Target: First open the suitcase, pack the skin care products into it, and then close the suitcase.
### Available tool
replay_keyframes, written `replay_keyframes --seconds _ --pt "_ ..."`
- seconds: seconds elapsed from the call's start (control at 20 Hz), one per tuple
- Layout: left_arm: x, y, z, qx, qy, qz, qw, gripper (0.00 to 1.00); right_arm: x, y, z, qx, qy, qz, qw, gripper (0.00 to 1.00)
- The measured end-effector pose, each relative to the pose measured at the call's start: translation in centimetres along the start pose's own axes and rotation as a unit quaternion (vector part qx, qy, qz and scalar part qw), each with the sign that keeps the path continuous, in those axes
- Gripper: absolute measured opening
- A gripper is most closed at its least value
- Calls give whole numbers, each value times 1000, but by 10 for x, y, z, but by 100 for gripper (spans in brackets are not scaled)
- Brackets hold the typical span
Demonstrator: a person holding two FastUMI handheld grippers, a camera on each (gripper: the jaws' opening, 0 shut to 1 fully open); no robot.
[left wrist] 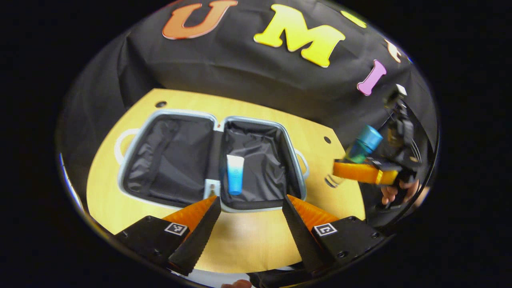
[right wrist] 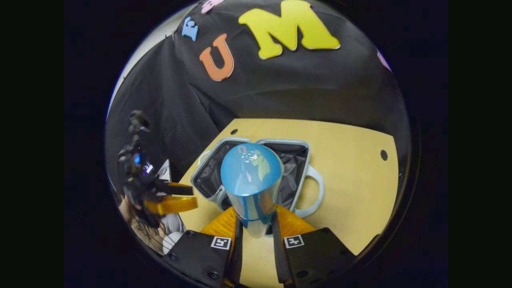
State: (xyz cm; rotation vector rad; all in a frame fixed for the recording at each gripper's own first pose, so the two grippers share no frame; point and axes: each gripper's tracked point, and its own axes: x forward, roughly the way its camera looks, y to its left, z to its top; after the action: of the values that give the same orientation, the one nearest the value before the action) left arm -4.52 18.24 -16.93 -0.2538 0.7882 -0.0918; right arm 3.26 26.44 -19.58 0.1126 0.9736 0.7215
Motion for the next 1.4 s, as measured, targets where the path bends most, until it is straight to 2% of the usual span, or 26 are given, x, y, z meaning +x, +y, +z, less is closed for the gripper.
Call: replay_keyframes --seconds 0.05,0.2,0.3,0.35,0.45,0.7,0.8,0.85,1.0,1.1,1.25,1.3,1.4 --pt "-12 5 -12 2 -11 9 1000 99 19 3 -1 5 26 -1 1000 29" --pt "-43 16 -43 -12 -29 19 999 98 76 3 -14 36 118 -19 992 31" --pt "-55 15 -59 -42 -33 6 999 99 116 1 -28 67 168 -35 983 29" --pt "-64 16 -69 -59 -33 0 998 99 131 2 -36 89 192 -39 977 31" --pt "-75 28 -81 -85 -32 6 996 100 153 -5 -50 119 223 -58 966 31" --pt "-101 54 -98 -107 -41 31 993 98 182 -16 -55 188 243 -99 947 31" --pt "-105 61 -96 -107 -46 36 993 98 186 -18 -56 197 251 -124 940 29" --pt "-106 62 -93 -106 -51 37 992 98 187 -18 -57 197 255 -133 937 31" --pt "-110 70 -83 -100 -62 47 992 98 186 -18 -55 192 254 -154 935 29" --pt "-112 71 -74 -100 -72 47 991 98 185 -18 -58 183 254 -161 936 34" --pt "-115 77 -69 -98 -78 54 991 99 185 -17 -57 190 246 -163 936 34" --pt "-115 79 -68 -101 -79 55 990 98 183 -17 -56 190 247 -165 936 40" --pt "-116 85 -59 -118 -90 57 987 99 175 -15 -58 188 247 -165 936 41"
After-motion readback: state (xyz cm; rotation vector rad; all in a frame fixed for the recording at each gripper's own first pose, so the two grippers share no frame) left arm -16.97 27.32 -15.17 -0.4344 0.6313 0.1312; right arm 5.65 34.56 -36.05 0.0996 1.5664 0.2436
